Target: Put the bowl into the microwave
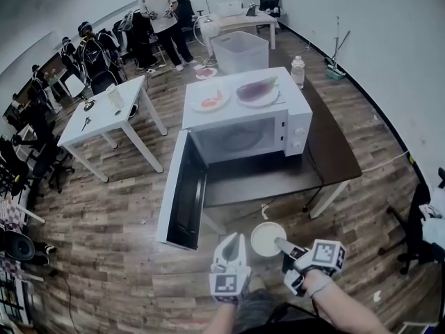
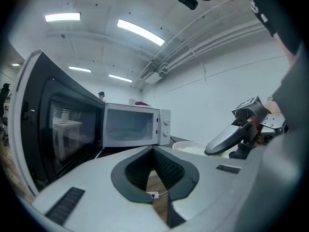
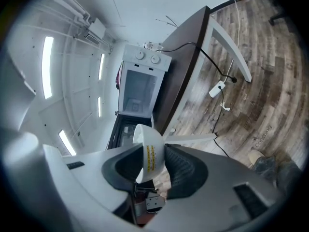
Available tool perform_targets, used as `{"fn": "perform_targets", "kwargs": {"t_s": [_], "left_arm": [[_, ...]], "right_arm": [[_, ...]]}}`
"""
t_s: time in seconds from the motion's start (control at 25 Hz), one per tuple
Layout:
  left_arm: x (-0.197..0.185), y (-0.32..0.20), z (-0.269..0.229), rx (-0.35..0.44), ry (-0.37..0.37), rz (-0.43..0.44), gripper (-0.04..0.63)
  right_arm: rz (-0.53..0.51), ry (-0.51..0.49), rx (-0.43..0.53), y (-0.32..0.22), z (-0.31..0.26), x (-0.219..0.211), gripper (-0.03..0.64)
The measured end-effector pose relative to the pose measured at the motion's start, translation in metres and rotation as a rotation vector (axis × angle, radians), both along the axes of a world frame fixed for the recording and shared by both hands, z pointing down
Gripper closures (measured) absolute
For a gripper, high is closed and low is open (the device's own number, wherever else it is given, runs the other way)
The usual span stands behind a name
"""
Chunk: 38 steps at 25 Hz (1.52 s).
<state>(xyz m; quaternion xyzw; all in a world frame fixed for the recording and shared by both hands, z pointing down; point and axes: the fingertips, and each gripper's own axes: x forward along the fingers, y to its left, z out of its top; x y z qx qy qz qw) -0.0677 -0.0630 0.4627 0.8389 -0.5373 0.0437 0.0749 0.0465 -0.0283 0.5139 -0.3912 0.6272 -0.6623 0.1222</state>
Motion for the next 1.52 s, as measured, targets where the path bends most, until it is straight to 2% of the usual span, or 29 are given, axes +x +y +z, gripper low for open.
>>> {"fn": "perform_targets", "kwargs": {"t_s": [0.28,0.44,0.6,0.76,1.08,1.28,1.52], "left_arm": [[-0.003,-0.031,0.009,-0.001,0.012,0.051,0.595],[-0.002,-0.052,0.017,0.013,0.026,0.051,0.595],[-0.004,-0.079,0.028,0.034,0.013,0.037,0.595],[-0.001,-0.100,0.035,0.055,0.024,0.015,0.595],[-0.008,-0.148,0.031,0.094,0.020,-0.028,0.595],[-0.008,-0.179,0.030,0.135,-0.018,-0.044,0.595],[-0.013,-0.213,0.022,0.150,-0.051,-0.081,0.595]], "right_arm": [[0.027,-0.016,0.013,-0.034,0.002,-0.008,0.488],[0.018,-0.003,0.015,-0.052,0.009,-0.008,0.488],[-0.034,0.011,0.084,-0.082,0.012,-0.013,0.488],[-0.060,-0.011,0.099,-0.109,0.014,-0.014,0.488],[-0.173,0.076,0.281,-0.190,-0.002,-0.020,0.488],[-0.111,0.034,0.191,-0.219,0.005,-0.023,0.488],[-0.071,0.044,0.176,-0.254,0.002,-0.026,0.488]]}}
